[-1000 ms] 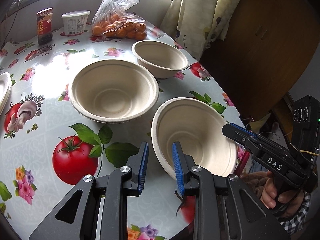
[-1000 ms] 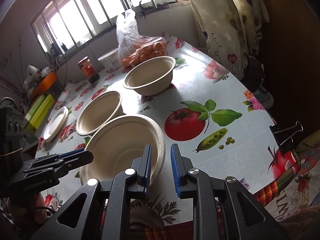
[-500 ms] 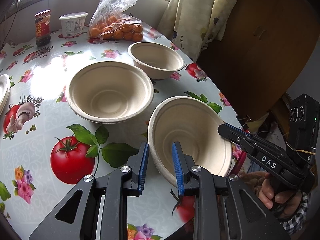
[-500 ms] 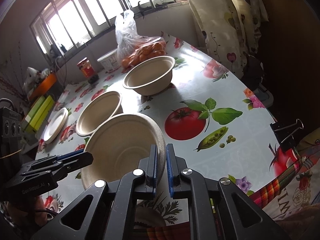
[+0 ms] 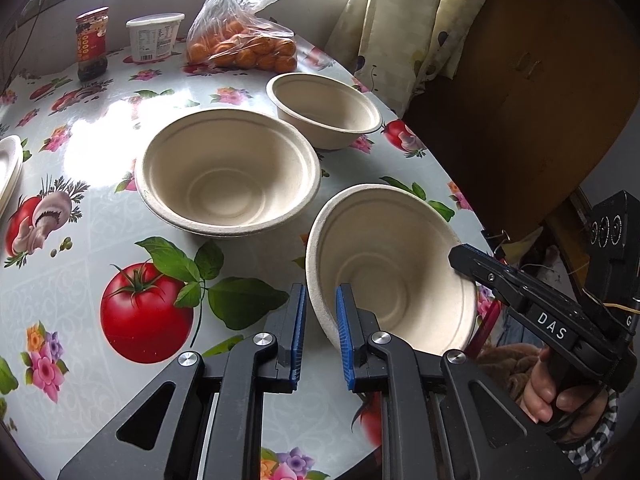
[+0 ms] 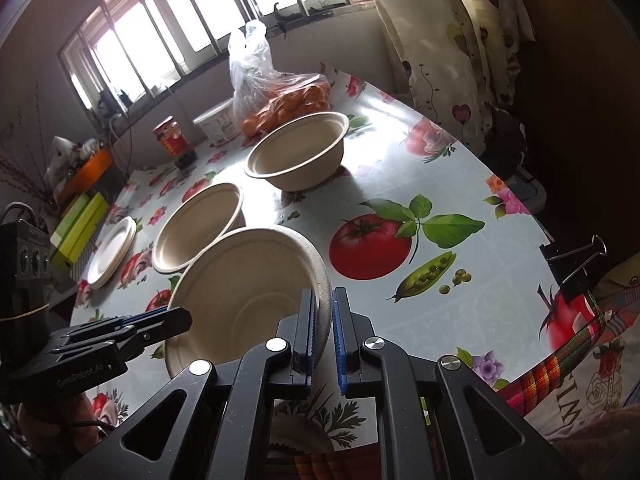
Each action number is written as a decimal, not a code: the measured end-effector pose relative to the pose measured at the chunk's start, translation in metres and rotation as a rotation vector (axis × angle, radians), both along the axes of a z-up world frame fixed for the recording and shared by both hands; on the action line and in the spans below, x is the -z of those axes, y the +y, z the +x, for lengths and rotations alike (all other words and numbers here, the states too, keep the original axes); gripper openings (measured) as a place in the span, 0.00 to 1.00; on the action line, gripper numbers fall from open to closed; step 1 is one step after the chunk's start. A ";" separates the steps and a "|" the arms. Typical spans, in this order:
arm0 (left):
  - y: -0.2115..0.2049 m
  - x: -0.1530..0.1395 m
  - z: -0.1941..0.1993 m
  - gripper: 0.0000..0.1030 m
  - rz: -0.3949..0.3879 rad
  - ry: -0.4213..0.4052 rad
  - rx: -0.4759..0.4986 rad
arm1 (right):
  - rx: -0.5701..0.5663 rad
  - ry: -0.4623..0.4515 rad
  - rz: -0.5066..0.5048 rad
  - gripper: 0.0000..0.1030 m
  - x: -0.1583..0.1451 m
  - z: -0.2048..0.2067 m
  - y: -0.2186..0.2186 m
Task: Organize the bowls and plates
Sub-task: 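Close both grippers on the rim of a beige paper bowl, then lift the held bowl and lower it into another beige bowl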
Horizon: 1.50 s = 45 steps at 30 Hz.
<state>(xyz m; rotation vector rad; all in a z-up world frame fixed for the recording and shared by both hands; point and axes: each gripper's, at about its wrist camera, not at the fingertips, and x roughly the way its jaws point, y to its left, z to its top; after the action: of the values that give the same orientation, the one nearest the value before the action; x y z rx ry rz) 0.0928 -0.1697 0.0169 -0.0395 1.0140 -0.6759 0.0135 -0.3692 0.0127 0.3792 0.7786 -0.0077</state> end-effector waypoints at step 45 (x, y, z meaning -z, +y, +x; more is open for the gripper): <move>0.039 -0.046 0.052 0.12 -0.016 -0.060 -0.149 | -0.100 -0.058 -0.016 0.09 -0.050 0.073 0.036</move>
<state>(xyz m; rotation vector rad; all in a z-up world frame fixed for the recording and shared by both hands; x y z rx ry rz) 0.1446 -0.1310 0.0627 -0.1077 0.9384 -0.5462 0.0861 -0.3334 0.0630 0.3234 0.7387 0.0899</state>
